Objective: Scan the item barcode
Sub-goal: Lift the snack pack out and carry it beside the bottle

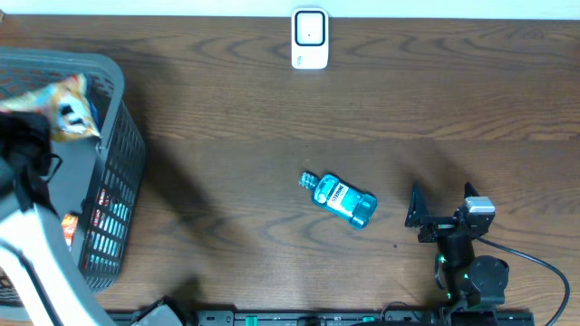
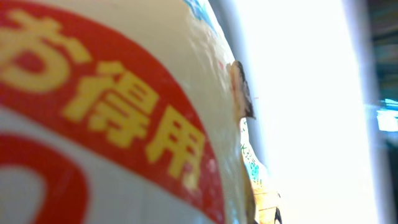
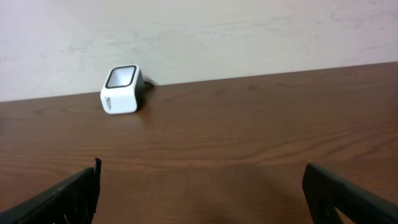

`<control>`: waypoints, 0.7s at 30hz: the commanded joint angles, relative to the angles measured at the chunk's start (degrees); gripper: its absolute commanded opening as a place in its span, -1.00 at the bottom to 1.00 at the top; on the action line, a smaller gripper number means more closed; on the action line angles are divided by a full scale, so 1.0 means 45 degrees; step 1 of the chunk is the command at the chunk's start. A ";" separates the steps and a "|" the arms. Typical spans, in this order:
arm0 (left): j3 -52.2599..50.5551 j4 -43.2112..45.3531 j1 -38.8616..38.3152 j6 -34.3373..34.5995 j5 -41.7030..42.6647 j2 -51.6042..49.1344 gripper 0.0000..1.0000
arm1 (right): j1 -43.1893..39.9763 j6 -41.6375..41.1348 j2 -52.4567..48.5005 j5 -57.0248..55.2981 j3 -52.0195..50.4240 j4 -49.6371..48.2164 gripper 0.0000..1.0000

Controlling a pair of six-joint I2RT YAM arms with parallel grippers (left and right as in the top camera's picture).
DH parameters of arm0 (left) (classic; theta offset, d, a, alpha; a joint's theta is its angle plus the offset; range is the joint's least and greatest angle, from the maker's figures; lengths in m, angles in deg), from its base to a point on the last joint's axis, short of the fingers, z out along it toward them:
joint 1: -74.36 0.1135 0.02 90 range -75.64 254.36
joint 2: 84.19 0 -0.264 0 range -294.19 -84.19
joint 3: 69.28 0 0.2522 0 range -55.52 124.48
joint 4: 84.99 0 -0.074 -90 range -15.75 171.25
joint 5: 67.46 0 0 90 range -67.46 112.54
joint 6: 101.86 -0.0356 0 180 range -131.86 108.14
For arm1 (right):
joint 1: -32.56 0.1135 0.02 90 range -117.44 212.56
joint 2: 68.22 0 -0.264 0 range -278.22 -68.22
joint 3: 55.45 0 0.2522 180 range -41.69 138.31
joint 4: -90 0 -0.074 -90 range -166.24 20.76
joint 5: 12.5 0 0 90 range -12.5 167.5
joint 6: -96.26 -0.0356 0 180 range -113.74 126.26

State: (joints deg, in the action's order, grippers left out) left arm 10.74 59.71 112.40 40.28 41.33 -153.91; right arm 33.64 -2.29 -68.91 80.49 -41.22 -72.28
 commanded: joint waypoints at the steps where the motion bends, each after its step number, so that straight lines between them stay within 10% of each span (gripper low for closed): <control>1: 0.0447 0.0058 -0.0049 -0.0529 0.0306 0.2404 -0.86 | -0.0015 -0.0083 0.0058 -0.0063 -0.0034 0.0029 0.98; 10: 0.0452 0.1127 -0.2837 -0.1894 0.3934 0.3609 -0.86 | -0.0015 -0.0083 0.0058 -0.0063 -0.0034 0.0029 0.99; 21: 0.0447 -0.0185 -0.9588 -0.6941 0.0583 0.2934 -0.86 | -0.0015 -0.0083 0.0058 -0.0063 -0.0034 0.0029 0.99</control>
State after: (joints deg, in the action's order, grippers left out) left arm 12.09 60.60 76.38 18.97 51.58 -138.85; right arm 33.64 -2.29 -68.91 80.49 -41.22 -72.25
